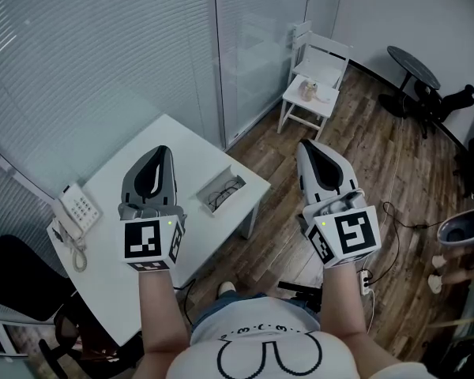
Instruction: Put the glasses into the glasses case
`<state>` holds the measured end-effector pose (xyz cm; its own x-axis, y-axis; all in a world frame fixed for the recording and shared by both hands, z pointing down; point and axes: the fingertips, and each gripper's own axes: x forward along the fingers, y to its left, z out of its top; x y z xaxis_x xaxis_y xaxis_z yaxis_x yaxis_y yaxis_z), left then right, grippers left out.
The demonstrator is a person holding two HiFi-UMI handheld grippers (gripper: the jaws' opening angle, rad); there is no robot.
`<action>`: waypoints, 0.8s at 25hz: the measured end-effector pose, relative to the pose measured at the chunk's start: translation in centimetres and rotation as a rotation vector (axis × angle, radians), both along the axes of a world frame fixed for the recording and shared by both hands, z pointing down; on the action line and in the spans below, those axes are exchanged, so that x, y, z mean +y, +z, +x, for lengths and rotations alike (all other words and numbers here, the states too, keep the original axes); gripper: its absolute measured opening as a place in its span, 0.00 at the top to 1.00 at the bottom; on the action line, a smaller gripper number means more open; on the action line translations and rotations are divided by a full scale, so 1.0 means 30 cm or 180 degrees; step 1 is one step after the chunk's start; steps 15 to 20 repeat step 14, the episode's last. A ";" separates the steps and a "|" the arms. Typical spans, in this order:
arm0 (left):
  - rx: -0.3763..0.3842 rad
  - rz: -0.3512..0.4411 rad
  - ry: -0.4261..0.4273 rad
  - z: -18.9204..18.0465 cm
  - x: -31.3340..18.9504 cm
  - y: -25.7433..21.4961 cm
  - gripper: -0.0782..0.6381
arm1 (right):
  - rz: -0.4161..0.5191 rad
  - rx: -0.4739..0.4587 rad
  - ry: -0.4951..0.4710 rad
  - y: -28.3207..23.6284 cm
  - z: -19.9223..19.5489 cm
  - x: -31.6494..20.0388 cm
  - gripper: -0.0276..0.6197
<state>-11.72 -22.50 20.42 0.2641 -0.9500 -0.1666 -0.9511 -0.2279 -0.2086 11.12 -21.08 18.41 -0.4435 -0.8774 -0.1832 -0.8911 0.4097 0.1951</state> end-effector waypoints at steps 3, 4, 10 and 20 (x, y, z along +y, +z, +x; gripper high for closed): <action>0.0021 0.0002 0.0000 -0.005 0.008 -0.002 0.86 | -0.0003 0.0014 -0.0012 0.001 -0.007 0.009 0.94; 0.0024 0.0000 0.0003 -0.008 0.012 -0.001 0.86 | -0.0004 0.0021 -0.0015 0.002 -0.011 0.012 0.94; 0.0043 -0.0001 -0.0003 -0.026 0.025 -0.004 0.86 | -0.0018 0.0053 -0.0041 0.005 -0.028 0.030 0.94; 0.0051 -0.0011 -0.0011 -0.031 0.028 -0.007 0.86 | -0.0030 0.0097 -0.0071 0.006 -0.038 0.036 0.94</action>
